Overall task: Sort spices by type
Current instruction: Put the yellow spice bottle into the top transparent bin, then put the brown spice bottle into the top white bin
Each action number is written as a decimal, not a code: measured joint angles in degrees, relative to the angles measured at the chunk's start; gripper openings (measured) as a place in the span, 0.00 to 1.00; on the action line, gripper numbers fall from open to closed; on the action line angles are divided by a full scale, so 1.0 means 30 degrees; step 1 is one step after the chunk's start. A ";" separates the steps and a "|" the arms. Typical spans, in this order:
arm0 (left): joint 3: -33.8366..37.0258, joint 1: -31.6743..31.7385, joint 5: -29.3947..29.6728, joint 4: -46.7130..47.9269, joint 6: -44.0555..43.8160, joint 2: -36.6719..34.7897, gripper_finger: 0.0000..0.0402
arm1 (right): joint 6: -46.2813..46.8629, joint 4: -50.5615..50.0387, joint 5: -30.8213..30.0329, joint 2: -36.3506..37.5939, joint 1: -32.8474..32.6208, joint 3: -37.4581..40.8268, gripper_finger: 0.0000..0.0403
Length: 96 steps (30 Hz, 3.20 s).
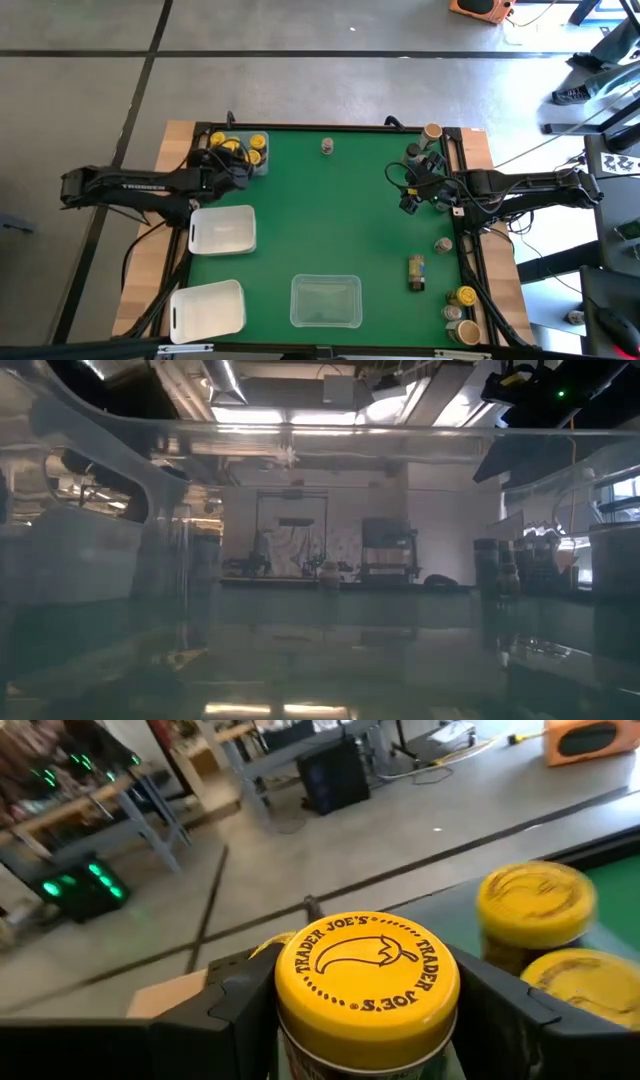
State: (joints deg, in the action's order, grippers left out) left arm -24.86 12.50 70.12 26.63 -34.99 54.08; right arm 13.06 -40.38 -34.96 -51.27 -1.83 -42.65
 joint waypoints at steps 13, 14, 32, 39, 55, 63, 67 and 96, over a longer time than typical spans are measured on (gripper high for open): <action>0.3612 0.0018 0.0803 -0.4176 0.0506 0.0007 0.72 | 0.0055 0.0149 0.0004 0.0000 -0.0015 0.0000 0.77; 0.3612 0.0018 0.0796 -0.4195 0.0360 0.0007 0.75 | 0.0058 0.0151 0.0025 0.0000 -0.0015 0.0000 0.77; -0.1163 -0.0428 -0.4138 -0.5760 0.7191 -0.2223 0.83 | 0.0197 0.0094 0.2564 0.0000 -0.0015 0.0000 0.77; -0.1185 -0.0612 -1.2148 -0.9978 0.8659 -0.1649 0.83 | 0.1018 -0.1731 0.1081 0.0000 -0.0007 -0.1529 0.77; -0.0323 -0.2720 -1.8873 -2.2799 1.0860 0.7234 0.83 | 0.5048 -0.4266 0.9336 -0.0036 -0.0288 -0.3162 0.77; -0.1377 -0.4219 -1.8836 -2.3701 1.0762 0.8533 0.84 | 0.8203 -0.4887 0.9322 -0.0146 -0.4540 -0.3552 0.77; -0.2155 -0.5077 -1.8846 -2.3707 1.1141 0.9224 0.84 | 1.0273 -0.5902 0.8401 -0.0416 -0.7043 -0.4786 0.77; -0.3375 -0.9045 -1.7428 -2.3753 0.9630 1.1205 0.84 | 3.6698 -0.7754 1.5042 -0.5985 -1.8921 -0.5850 0.59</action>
State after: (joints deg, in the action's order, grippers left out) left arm -34.98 -14.63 17.84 -44.63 -6.10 87.70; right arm 123.15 -63.64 10.16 -69.22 -58.59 -60.20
